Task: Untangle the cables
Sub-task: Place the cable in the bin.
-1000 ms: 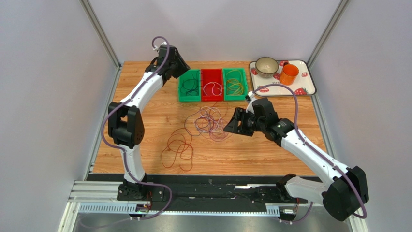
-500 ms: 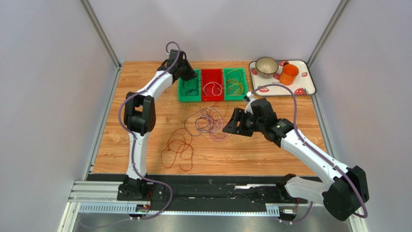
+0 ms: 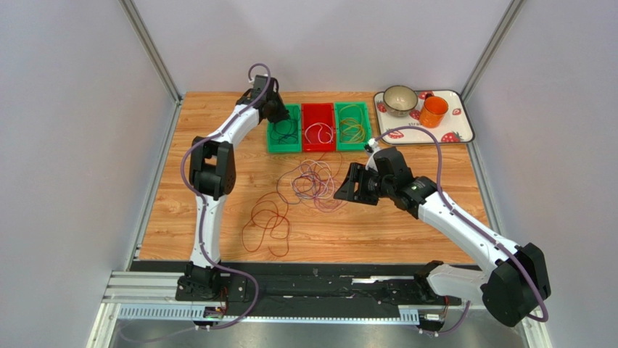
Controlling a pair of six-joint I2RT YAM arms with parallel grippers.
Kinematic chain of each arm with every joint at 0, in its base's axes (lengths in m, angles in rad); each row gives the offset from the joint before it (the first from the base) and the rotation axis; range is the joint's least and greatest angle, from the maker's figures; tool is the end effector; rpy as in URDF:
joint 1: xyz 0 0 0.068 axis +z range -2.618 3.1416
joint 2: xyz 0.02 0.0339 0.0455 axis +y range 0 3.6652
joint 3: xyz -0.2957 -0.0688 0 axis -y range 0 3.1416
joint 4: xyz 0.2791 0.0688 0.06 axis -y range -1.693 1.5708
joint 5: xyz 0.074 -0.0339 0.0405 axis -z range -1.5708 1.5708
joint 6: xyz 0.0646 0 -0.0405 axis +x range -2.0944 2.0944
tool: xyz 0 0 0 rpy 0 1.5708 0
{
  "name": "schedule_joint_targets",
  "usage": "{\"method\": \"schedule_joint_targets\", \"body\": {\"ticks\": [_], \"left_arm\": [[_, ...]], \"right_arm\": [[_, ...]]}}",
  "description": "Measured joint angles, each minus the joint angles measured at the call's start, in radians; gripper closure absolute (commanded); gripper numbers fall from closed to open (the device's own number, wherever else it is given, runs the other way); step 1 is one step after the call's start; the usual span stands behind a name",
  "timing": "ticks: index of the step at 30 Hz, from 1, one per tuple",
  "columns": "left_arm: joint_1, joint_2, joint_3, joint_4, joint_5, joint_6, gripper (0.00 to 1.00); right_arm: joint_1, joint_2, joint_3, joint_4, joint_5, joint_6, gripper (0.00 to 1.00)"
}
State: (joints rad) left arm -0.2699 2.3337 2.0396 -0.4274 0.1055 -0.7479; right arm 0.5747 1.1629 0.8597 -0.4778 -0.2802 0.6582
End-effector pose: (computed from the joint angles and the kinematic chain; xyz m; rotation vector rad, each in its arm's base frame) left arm 0.5886 -0.1699 0.2125 -0.5067 2.3190 -0.6322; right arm 0.2284 0.1692 0.2631 -0.0426 2.5102 0.8923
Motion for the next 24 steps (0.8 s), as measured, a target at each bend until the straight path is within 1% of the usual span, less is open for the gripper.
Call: {"method": "schedule_joint_targets", "body": {"ticks": [9, 14, 18, 20, 22, 24], "left_arm": [[0.038, 0.023, 0.005, -0.055, -0.06, 0.047, 0.91], [0.035, 0.033, 0.008, -0.064, -0.052, 0.069, 0.89], [0.019, 0.037, 0.018, -0.063, -0.037, 0.099, 0.84], [0.002, 0.04, 0.032, -0.065, -0.031, 0.113, 0.82], [-0.017, 0.045, 0.049, -0.065, -0.023, 0.126, 0.77], [-0.037, 0.046, 0.066, -0.064, -0.008, 0.135, 0.75]], "right_arm": [[0.0, 0.028, 0.0, 0.002, 0.0, 0.0, 0.38], [0.0, 0.03, 0.002, 0.002, 0.0, 0.0, 0.38], [0.002, 0.034, 0.01, 0.003, 0.0, 0.002, 0.38], [0.005, 0.034, 0.013, 0.003, 0.002, 0.004, 0.38], [0.011, 0.034, 0.013, 0.002, 0.002, 0.006, 0.39], [0.013, 0.033, 0.013, 0.002, 0.003, 0.007, 0.38]]}}
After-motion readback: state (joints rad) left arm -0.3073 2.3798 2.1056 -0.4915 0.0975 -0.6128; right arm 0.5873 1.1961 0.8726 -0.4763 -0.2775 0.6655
